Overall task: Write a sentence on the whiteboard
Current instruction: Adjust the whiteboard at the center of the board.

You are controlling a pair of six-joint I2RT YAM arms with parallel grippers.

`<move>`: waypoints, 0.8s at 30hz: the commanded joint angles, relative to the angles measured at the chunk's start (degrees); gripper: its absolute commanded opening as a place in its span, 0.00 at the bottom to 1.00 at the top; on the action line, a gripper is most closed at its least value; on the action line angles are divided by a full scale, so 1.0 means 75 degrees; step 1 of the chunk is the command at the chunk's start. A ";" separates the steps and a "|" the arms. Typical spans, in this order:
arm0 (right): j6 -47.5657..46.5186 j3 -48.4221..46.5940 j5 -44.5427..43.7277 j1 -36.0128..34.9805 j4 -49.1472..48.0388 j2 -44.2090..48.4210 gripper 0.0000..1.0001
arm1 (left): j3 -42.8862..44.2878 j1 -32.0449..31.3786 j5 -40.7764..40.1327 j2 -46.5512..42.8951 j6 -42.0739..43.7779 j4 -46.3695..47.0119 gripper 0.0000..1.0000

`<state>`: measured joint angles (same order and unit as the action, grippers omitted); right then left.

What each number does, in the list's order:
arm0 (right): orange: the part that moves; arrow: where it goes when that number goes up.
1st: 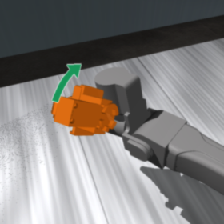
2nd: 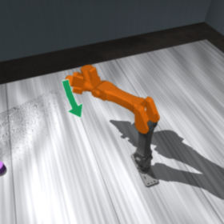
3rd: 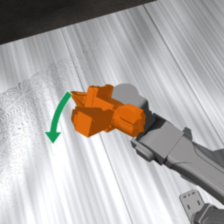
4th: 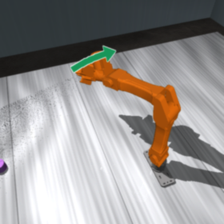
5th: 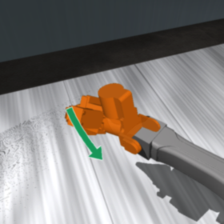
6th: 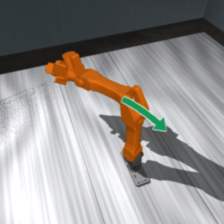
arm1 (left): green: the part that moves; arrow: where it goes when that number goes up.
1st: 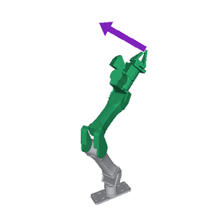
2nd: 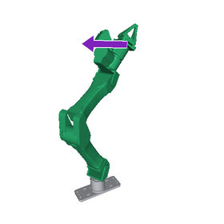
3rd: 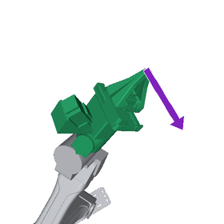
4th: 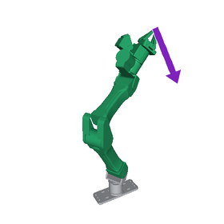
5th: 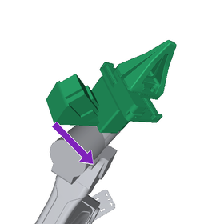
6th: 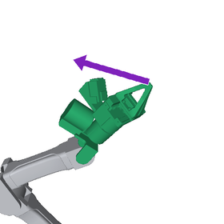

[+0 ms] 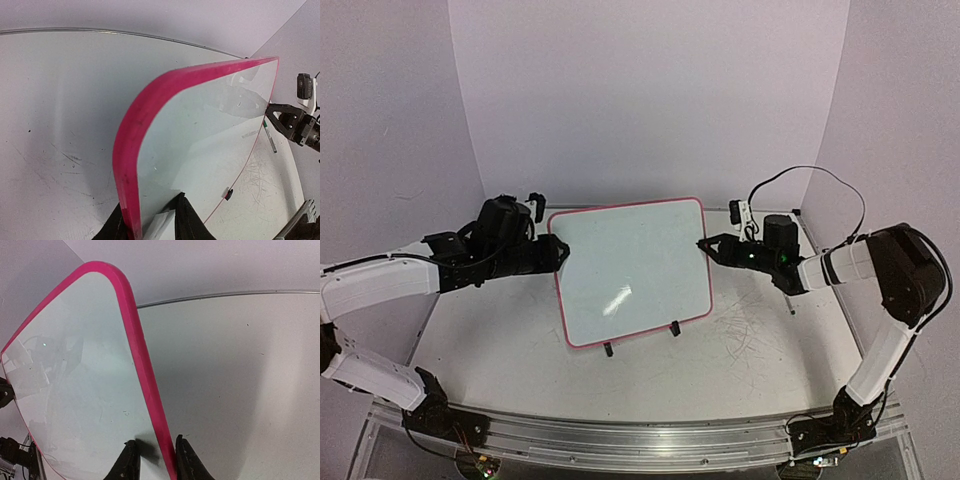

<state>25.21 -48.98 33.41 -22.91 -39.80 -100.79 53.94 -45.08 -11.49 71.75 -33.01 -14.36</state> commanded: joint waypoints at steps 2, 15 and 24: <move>0.0105 -0.0323 0.0983 -0.0649 -0.1110 0.0399 0.27 | -0.0670 -0.0072 -0.0392 -0.0597 -0.0723 0.0554 0.26; 0.0133 -0.0141 0.0843 -0.0906 -0.1046 0.0567 0.26 | -0.1012 -0.0092 -0.0774 -0.1238 -0.0633 0.0336 0.27; -0.0092 0.0022 0.0894 -0.0936 -0.1111 0.0833 0.06 | 0.0367 -0.0007 -0.0860 -0.0181 -0.0402 0.0382 0.18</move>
<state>25.35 -48.04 28.59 -25.99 -39.31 -99.34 51.73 -45.67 -14.50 66.81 -36.08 -15.89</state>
